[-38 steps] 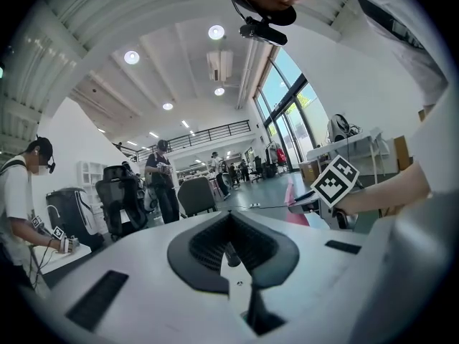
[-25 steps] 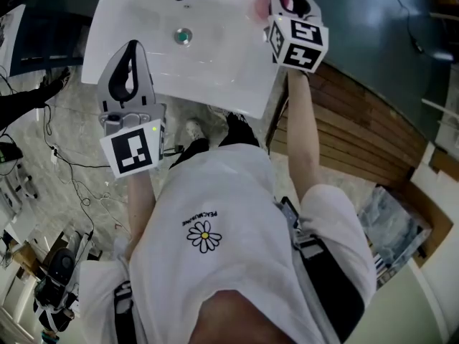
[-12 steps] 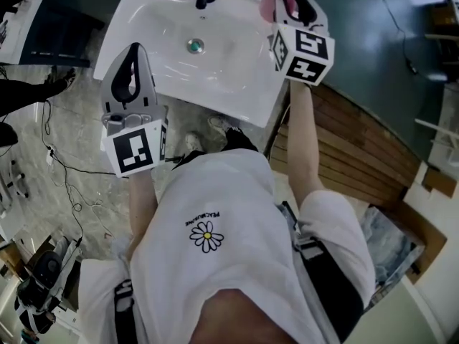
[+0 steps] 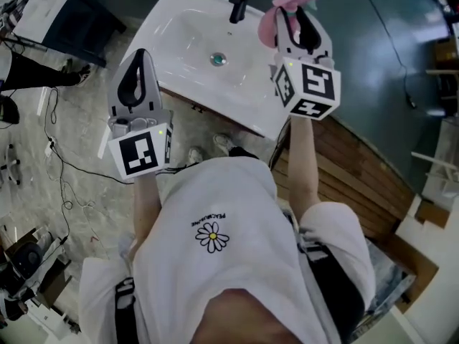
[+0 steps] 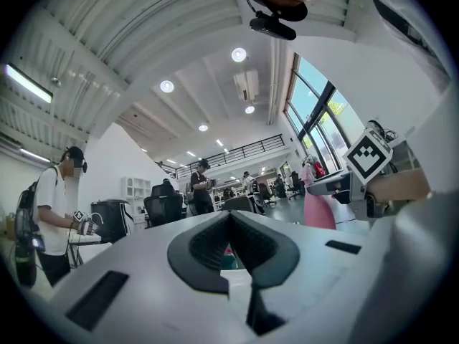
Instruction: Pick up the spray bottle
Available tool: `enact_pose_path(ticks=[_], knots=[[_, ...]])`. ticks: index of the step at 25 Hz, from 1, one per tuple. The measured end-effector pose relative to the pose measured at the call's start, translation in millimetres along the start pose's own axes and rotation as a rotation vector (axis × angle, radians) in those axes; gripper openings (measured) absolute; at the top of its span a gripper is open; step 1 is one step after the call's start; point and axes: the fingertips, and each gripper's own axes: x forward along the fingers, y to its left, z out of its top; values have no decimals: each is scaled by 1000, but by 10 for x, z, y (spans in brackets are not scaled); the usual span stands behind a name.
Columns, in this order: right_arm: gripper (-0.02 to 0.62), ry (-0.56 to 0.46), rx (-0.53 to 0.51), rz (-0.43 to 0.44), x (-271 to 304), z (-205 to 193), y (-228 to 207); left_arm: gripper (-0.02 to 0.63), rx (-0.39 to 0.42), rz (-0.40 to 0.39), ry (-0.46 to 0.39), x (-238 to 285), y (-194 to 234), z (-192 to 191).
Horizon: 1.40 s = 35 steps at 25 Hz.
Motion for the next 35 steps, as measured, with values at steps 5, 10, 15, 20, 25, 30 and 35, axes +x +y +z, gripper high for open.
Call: enact_pose_path(ticks=[5, 10, 15, 20, 25, 30, 35], knots=[[156, -60, 0, 99, -98, 313, 530, 20, -3, 79, -41, -200, 307, 107], [155, -113, -38, 195, -224, 596, 1071, 20, 5, 162, -59, -483, 602, 214], [155, -150, -39, 308, -337, 781, 1583, 20, 26, 258, -63, -808, 861, 330], [155, -189, -25, 385, -527, 885, 2012, 20, 62, 344, -52, -1161, 1070, 386], [154, -223, -14, 443, -648, 934, 2373, 20, 75, 413, -46, -1390, 1238, 407], [153, -226, 30, 525, -770, 917, 2680, 20, 91, 464, -50, -1568, 1324, 480], [155, -205, 34, 608, -880, 821, 3033, 20, 44, 519, -63, -1807, 1447, 528]])
